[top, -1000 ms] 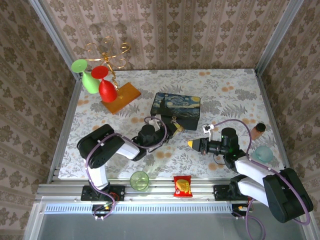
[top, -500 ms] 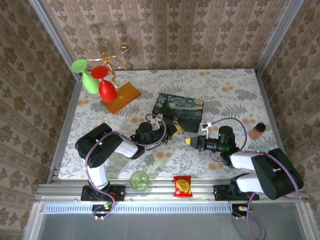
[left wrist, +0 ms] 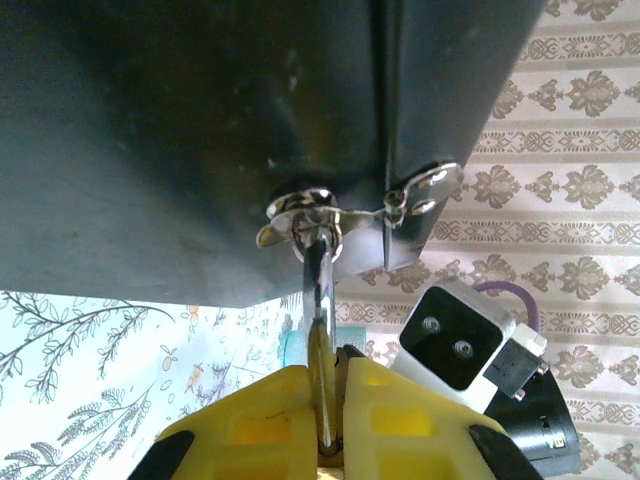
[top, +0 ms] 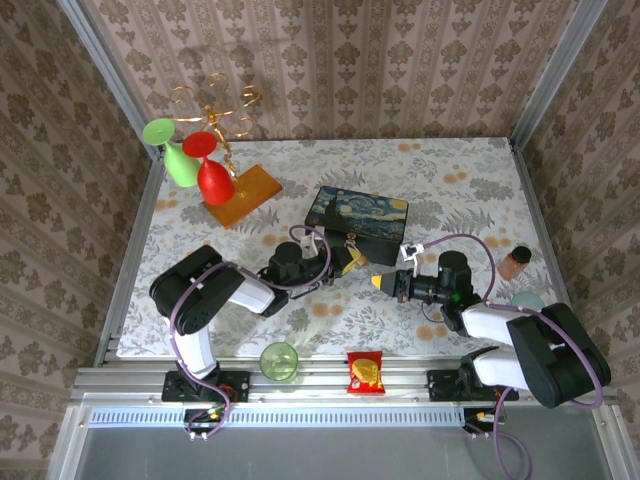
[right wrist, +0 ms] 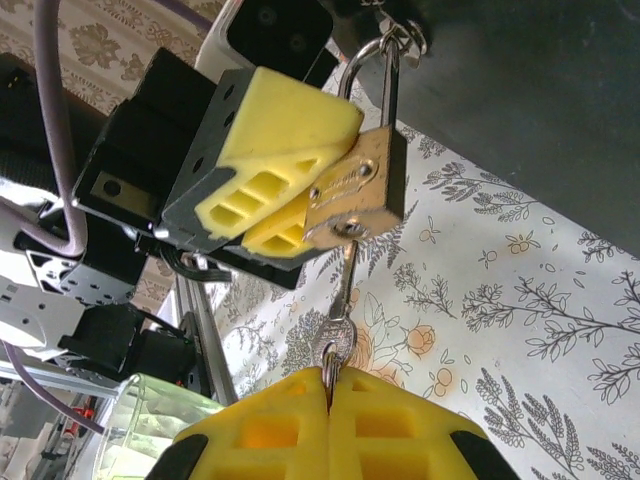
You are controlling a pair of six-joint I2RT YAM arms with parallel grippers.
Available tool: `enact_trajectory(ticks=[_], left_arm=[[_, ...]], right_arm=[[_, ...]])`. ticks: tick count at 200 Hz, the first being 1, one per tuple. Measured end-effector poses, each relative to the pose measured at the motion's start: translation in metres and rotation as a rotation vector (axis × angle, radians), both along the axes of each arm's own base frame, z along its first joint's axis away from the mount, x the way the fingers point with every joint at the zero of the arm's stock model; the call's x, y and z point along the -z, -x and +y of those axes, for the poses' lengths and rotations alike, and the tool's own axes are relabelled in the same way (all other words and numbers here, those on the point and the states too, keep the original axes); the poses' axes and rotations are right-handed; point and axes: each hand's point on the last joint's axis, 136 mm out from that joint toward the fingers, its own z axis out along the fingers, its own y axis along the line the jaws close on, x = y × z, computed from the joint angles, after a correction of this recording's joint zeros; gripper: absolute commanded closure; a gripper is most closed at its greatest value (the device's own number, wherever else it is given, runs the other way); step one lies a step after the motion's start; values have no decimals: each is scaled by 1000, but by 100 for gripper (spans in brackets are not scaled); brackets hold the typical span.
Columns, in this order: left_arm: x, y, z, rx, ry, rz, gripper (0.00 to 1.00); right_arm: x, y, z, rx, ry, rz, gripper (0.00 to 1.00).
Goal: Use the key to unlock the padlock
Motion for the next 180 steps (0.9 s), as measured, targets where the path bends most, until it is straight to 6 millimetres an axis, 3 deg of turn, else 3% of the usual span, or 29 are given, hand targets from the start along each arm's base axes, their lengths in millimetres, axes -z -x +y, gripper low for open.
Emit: enact_trajectory(ticks=[180], left_arm=[[-11, 2, -10, 23, 26, -14, 100]], right_arm=[[-4, 2, 0, -16, 14, -35, 100]])
